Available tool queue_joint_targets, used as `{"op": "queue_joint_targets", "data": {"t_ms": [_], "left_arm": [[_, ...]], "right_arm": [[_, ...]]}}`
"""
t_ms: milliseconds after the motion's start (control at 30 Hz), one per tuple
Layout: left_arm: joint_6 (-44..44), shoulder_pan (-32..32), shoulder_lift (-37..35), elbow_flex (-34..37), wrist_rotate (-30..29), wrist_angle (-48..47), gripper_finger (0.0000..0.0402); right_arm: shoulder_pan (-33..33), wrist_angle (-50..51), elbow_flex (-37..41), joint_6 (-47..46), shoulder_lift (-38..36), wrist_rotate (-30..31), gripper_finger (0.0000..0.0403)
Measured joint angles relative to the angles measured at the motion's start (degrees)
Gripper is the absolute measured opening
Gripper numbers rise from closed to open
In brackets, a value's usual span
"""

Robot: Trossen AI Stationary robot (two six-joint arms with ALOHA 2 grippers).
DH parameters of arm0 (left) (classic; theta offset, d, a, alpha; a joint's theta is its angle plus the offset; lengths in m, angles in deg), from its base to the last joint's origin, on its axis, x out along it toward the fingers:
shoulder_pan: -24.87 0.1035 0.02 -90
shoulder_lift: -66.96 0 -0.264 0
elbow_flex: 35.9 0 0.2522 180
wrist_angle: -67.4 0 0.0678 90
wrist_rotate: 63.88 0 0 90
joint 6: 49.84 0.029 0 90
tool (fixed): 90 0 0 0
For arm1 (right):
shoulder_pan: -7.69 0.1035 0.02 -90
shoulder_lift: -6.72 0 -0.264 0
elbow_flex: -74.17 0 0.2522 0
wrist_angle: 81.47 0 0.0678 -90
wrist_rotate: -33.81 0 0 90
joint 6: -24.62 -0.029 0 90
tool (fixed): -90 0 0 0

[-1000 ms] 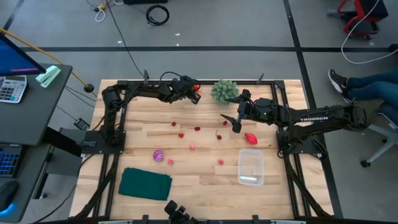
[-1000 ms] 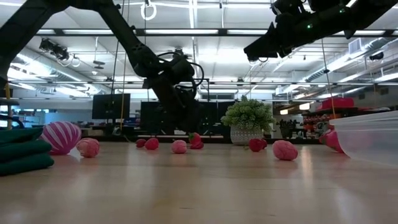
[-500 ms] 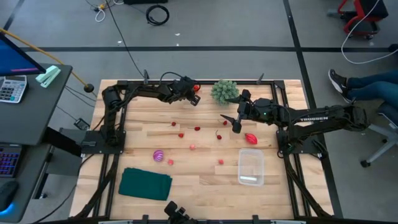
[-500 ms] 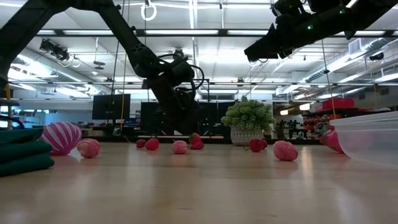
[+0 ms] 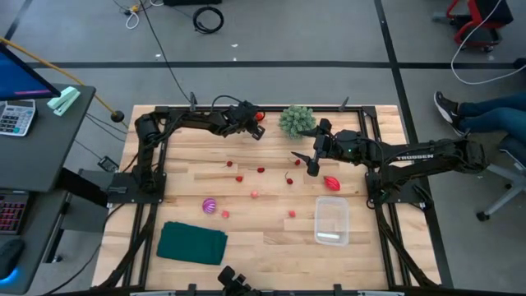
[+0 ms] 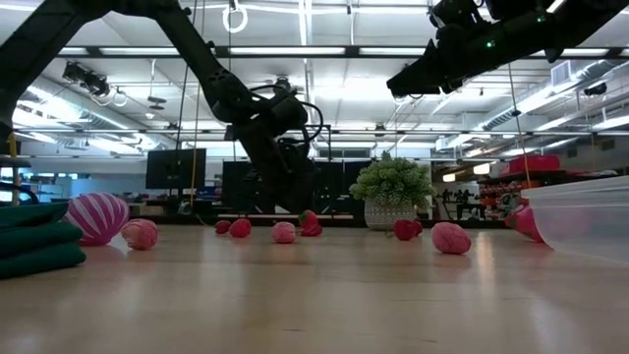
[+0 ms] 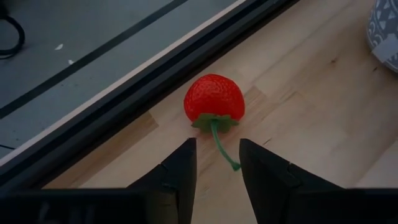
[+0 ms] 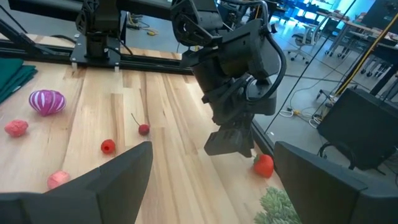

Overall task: Pick and placing Produce into tupperware
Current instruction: Put the red strawberry into the transparent bin

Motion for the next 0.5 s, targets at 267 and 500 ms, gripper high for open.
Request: {"op": "queue_joint_targets", "data": {"t_ms": [267,500], "left_arm": [[0.0,0.0,0.0,0.0,0.0,0.1,0.0124],[0.1,-1.2,0.0,0.0,0.4,0.1,0.0127]], "right_arm": [[0.0,0.0,0.0,0.0,0.0,0.0,0.0344],[0.0,0.0,0.0,0.0,0.0,0.0,0.0344]]}}
